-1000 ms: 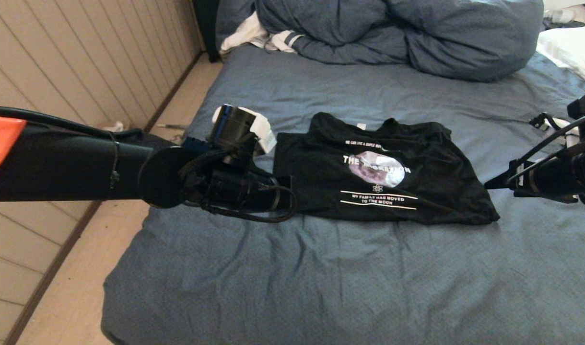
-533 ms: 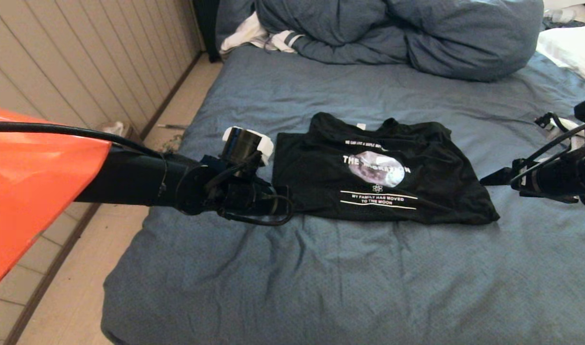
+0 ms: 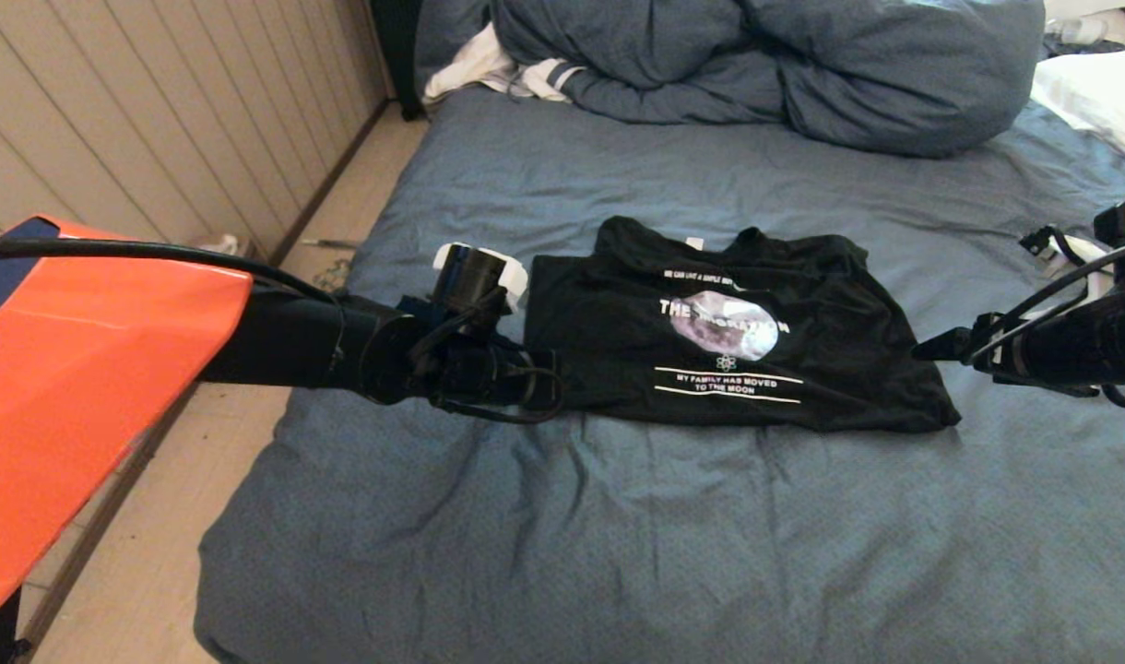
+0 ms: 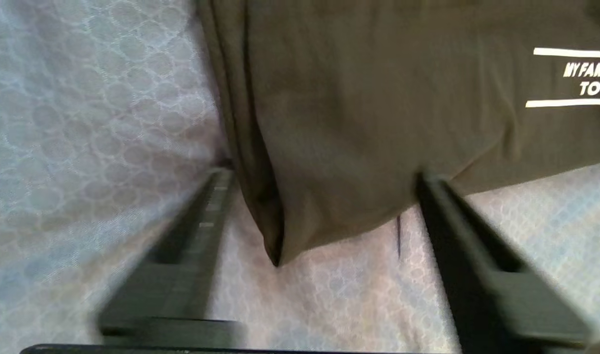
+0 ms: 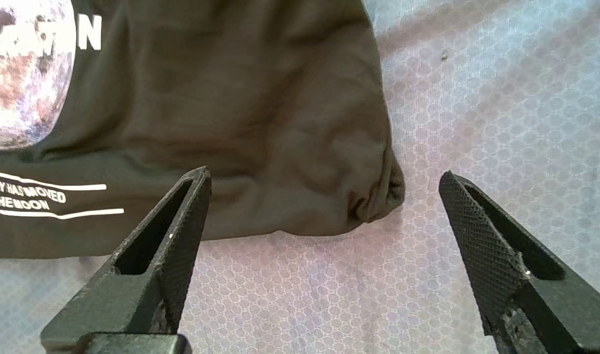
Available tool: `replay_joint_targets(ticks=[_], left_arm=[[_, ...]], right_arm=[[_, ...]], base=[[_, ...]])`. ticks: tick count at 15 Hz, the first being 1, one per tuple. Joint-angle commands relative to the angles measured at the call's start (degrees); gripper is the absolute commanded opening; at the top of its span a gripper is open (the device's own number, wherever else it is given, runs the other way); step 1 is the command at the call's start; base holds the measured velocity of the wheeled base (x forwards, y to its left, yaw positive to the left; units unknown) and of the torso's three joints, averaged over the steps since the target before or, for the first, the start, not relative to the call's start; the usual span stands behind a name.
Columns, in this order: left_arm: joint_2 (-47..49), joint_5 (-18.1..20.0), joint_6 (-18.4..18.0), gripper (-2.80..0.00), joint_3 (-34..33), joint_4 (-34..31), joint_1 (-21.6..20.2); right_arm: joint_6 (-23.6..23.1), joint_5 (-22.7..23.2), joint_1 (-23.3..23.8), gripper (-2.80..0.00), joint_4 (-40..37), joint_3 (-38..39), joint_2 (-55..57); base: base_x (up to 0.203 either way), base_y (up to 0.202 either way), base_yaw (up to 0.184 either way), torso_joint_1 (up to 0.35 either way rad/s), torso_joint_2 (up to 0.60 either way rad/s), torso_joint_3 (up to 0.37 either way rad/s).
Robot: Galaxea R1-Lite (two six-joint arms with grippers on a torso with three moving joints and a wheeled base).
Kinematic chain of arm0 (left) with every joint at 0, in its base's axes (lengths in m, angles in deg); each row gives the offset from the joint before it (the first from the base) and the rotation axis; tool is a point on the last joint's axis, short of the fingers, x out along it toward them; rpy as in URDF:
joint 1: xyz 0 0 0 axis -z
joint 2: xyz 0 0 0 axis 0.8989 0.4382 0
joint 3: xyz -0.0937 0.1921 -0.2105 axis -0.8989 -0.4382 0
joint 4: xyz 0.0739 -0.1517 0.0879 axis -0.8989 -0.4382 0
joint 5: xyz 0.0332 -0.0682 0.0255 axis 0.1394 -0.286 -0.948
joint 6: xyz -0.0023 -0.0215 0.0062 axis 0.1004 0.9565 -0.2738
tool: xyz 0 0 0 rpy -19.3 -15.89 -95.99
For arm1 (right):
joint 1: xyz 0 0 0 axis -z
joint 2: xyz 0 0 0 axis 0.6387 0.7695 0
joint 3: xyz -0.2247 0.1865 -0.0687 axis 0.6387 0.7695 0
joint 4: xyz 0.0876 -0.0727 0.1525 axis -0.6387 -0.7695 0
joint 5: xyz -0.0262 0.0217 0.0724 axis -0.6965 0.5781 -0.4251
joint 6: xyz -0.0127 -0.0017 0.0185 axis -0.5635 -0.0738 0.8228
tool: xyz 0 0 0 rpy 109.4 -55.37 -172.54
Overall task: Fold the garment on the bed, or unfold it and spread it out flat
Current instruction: Unford the black T-shirt
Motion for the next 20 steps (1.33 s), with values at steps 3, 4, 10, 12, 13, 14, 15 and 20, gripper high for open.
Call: replay_joint_targets(ticks=[3, 4, 10, 12, 13, 14, 15, 20], left_arm=[[-0.3, 1.0, 0.7, -2.8, 0.2, 0.6, 0.1], [-0.3, 1.0, 0.7, -2.8, 0.1, 0.8, 0.1], [-0.2, 1.0, 0.8, -2.8, -0.1, 0.8, 0.1], [-0.3, 0.9, 0.8, -2.8, -0.1, 0.8, 0.2], [-0.4, 0.8, 1.3, -2.8, -0.1, 0.8, 0.2], [-0.6, 0.6, 2.0, -2.8, 0.2, 0.8, 0.3], [-0.9, 0.3, 2.5, -2.8, 0.1, 0.6, 0.5], [-4.6, 0.2, 2.7, -2.8, -2.2, -0.1, 1.2]], right_arm=[[-0.1, 0.0, 1.1, 0.0, 0.6, 0.5, 2.7], [-0.2, 0.0, 1.3, 0.0, 0.7, 0.9, 3.9], [0.0, 0.1, 1.9, 0.0, 11.8, 3.7, 12.5], [-0.2, 0.1, 1.6, -2.8, 11.9, 5.0, 12.6], [-0.1, 0.2, 1.5, -2.8, 11.9, 5.3, 12.1], [0.0, 0.2, 1.4, -2.8, 11.9, 5.5, 11.5], [0.0, 0.2, 1.3, -2.8, 11.9, 5.9, 10.6], [0.1, 3.0, 1.3, -2.8, 12.6, 11.6, 6.0]], base=[[0.0, 0.0, 0.0, 0.0, 0.0, 0.0], [0.0, 0.0, 0.0, 0.0, 0.0, 0.0], [0.0, 0.0, 0.0, 0.0, 0.0, 0.0], [0.0, 0.0, 0.0, 0.0, 0.0, 0.0], [0.0, 0.0, 0.0, 0.0, 0.0, 0.0], [0.0, 0.0, 0.0, 0.0, 0.0, 0.0], [0.0, 0.0, 0.0, 0.0, 0.0, 0.0], [0.0, 0.0, 0.0, 0.0, 0.0, 0.0]])
